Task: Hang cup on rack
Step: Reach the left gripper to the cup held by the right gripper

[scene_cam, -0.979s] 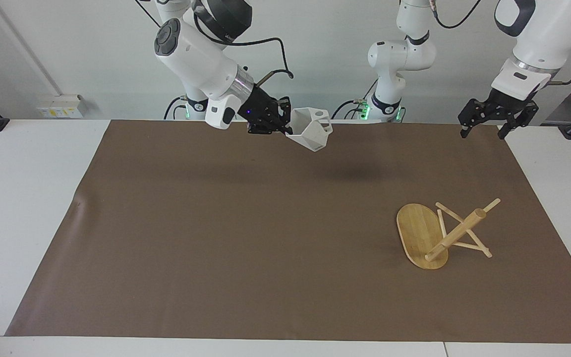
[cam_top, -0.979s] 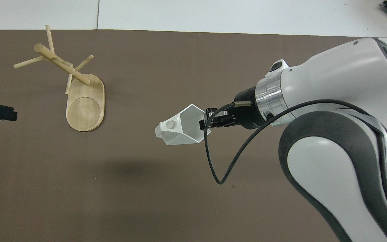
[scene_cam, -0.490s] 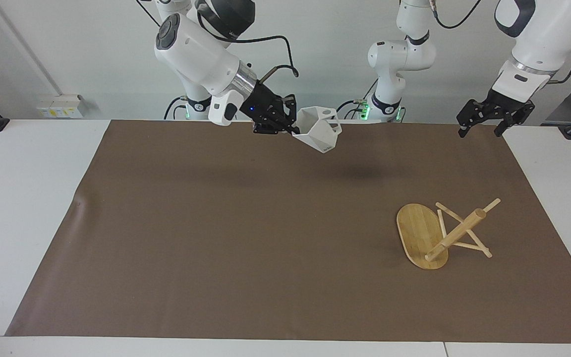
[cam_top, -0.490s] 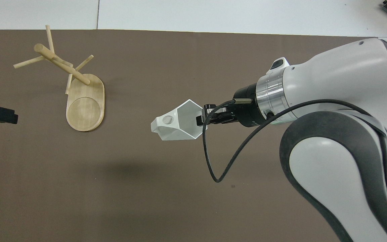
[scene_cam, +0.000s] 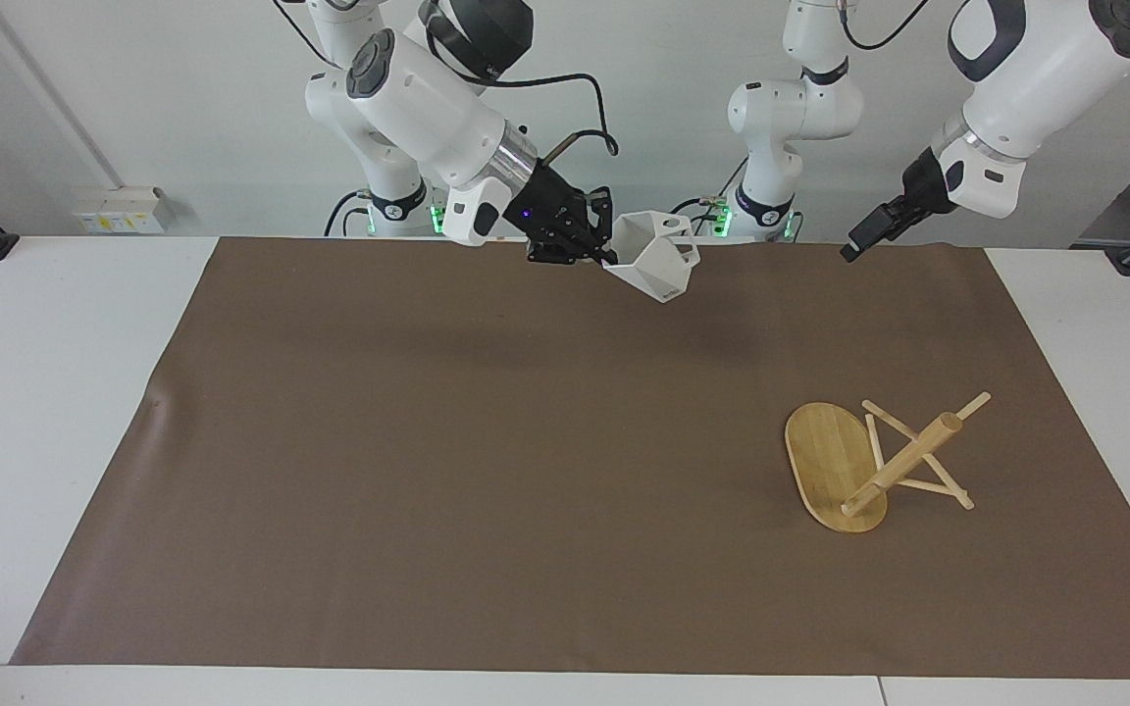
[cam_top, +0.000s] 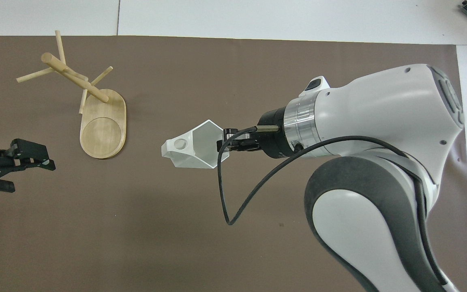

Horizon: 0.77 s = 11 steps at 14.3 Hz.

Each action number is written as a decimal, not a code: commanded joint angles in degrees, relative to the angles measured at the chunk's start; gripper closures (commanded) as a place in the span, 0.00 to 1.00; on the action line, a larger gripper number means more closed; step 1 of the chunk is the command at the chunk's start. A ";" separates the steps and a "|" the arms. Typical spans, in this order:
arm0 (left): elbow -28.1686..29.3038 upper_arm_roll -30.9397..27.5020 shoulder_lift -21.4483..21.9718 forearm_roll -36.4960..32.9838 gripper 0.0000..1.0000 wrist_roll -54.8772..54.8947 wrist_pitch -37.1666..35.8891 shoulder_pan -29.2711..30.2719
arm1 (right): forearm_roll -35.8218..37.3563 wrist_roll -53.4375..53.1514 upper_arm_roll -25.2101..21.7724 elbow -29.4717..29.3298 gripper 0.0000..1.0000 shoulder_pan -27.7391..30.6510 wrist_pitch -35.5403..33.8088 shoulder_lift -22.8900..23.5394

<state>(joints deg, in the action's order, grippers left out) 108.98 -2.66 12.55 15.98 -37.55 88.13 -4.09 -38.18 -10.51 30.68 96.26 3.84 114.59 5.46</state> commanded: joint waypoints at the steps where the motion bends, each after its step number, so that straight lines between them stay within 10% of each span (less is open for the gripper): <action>1: 4.65 -0.24 3.26 7.89 0.00 -16.00 1.33 0.49 | -1.46 -0.47 0.26 0.94 1.00 0.56 0.02 -0.89; 11: 14.86 0.11 3.36 33.57 0.00 -39.70 20.04 2.78 | -1.46 -0.39 0.26 0.94 1.00 0.65 -0.42 -0.89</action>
<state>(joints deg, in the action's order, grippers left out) 120.57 -2.83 14.79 45.95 -74.61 103.89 -0.94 -38.18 -10.51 30.68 96.45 3.84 114.48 5.46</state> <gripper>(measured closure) 0.000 0.965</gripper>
